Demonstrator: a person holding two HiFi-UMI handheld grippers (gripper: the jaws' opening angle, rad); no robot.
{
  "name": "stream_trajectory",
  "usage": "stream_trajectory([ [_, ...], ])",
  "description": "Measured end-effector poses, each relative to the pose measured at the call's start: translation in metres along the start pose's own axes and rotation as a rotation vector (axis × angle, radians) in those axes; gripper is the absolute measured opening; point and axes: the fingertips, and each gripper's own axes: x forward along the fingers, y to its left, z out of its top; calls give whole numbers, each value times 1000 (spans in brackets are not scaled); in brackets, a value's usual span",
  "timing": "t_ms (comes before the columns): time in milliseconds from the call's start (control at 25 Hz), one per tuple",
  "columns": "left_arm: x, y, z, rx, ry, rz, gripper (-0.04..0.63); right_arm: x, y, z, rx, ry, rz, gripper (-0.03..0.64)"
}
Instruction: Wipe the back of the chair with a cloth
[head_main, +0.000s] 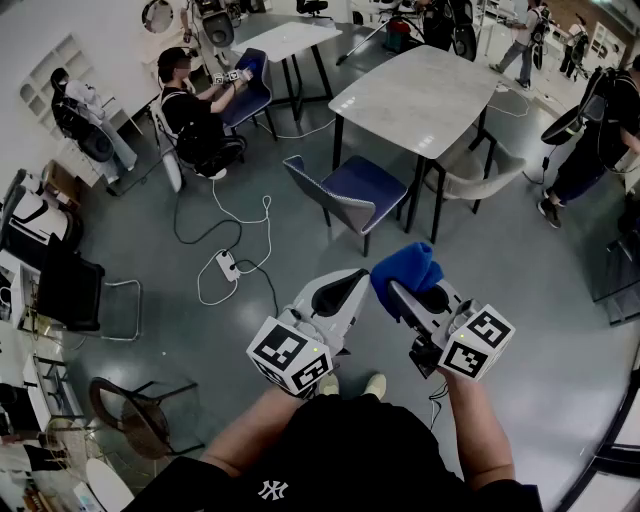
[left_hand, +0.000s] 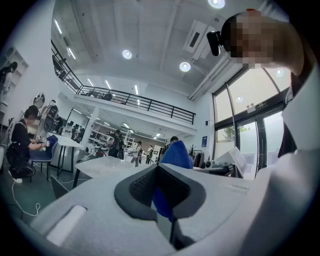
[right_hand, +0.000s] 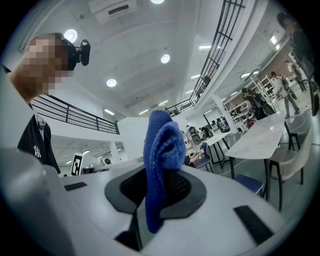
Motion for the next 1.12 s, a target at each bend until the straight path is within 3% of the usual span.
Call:
stream_trajectory([
  [480,22,1,-7,-8,22,38,9,-14,-26,8,61,3,-5,83],
  [800,29,24,-8,-8,15,133,9,-35,-66,13,109,-37,-52,83],
  [1120,48,64,-16,-7,17,163,9,-2,-99,12,113,-12,-56,83],
])
